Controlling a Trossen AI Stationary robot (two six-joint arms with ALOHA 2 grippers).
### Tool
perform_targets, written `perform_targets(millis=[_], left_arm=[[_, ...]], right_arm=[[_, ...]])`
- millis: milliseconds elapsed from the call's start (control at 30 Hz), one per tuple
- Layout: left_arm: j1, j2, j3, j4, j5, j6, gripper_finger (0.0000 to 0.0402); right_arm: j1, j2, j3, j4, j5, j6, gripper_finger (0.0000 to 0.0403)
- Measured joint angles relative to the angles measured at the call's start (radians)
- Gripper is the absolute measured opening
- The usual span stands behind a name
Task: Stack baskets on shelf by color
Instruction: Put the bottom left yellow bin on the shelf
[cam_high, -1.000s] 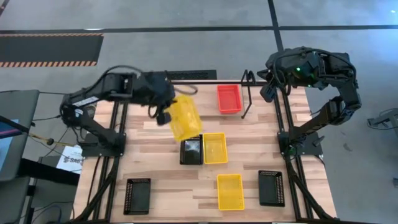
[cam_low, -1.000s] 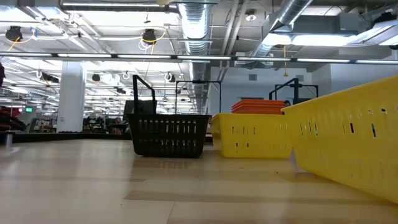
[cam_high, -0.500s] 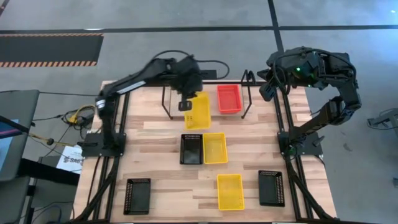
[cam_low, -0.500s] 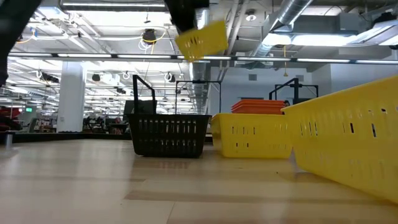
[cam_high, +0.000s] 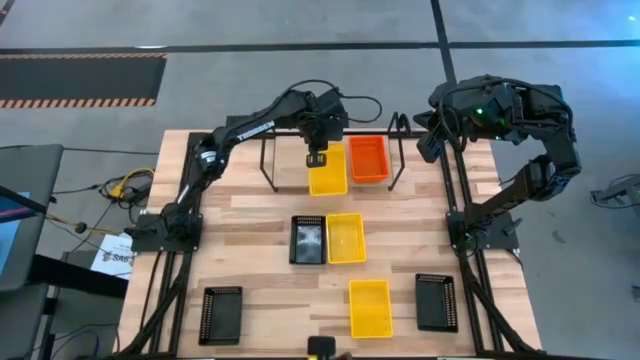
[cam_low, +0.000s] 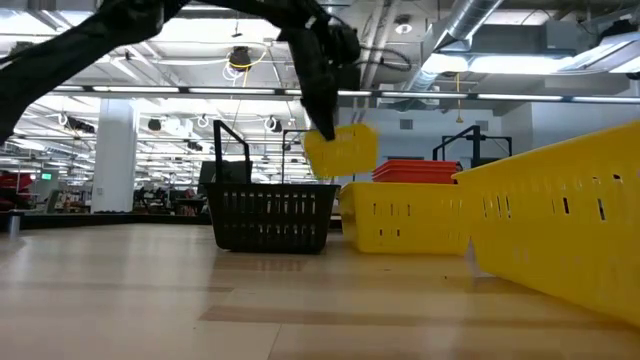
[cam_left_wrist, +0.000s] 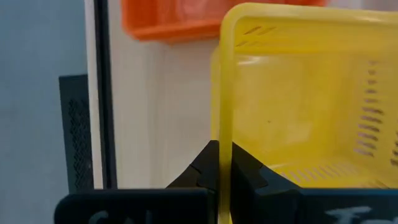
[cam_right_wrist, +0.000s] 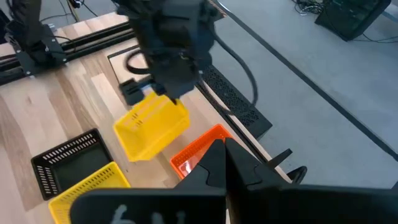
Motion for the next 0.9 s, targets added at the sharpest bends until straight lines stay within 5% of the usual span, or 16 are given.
perform_targets(millis=[533, 900], left_arm=[[0.077, 0.004, -0.038, 0.163, 0.033, 0.039, 0.0000], [0.103, 0.057, -0.040, 0.105, 0.039, 0.045, 0.0000]], right_arm=[[0.000, 0.000, 0.000, 0.000, 0.000, -0.030, 0.0008], [0.000, 0.000, 0.000, 0.000, 0.000, -0.044, 0.0008]])
